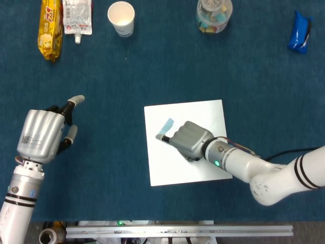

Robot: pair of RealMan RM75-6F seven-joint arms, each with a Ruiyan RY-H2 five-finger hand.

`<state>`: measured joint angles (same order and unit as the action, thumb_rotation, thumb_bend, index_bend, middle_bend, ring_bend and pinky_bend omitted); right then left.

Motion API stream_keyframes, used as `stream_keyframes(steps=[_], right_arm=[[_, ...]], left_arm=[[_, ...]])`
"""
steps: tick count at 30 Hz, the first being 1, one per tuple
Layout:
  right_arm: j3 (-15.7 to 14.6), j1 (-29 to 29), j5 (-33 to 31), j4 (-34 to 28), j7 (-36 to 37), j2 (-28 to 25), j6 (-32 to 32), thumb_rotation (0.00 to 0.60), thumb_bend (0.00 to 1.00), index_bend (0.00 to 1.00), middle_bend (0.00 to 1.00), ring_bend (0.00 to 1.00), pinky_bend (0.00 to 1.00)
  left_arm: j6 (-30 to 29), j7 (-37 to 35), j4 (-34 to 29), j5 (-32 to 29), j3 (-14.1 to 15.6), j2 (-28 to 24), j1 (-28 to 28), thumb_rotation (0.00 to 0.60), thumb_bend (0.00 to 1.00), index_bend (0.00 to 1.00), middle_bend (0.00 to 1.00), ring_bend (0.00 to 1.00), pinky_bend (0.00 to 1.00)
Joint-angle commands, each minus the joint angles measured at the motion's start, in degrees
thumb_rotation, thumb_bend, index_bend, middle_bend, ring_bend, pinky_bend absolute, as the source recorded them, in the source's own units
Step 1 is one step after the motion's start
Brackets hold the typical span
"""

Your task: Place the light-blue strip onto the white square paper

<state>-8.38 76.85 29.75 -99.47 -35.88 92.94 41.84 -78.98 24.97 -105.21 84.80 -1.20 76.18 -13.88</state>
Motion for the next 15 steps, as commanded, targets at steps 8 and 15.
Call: stream_keyframes(steps=[8,15], right_arm=[[-0.8,-0.5,1.1,-2.3,-0.2,-1.5,1.5,0.589,1.0,0.06,1.0,1.0,1.0],[-1.5,-0.2,0.1,-1.9,-0.7,-0.9,1.1,0.588,1.0,0.06,1.0,1.0,1.0]], left_arm=[[0.1,0.2,-0.2,0.3,0.0,0.1,0.0,0.6,0.38,0.22,0.57,0.57,0.83],[0.2,0.3,-0.1,0.1,0.1,0.2,0.0,0.6,0.38,0.22,0.57,0.57,0.83]])
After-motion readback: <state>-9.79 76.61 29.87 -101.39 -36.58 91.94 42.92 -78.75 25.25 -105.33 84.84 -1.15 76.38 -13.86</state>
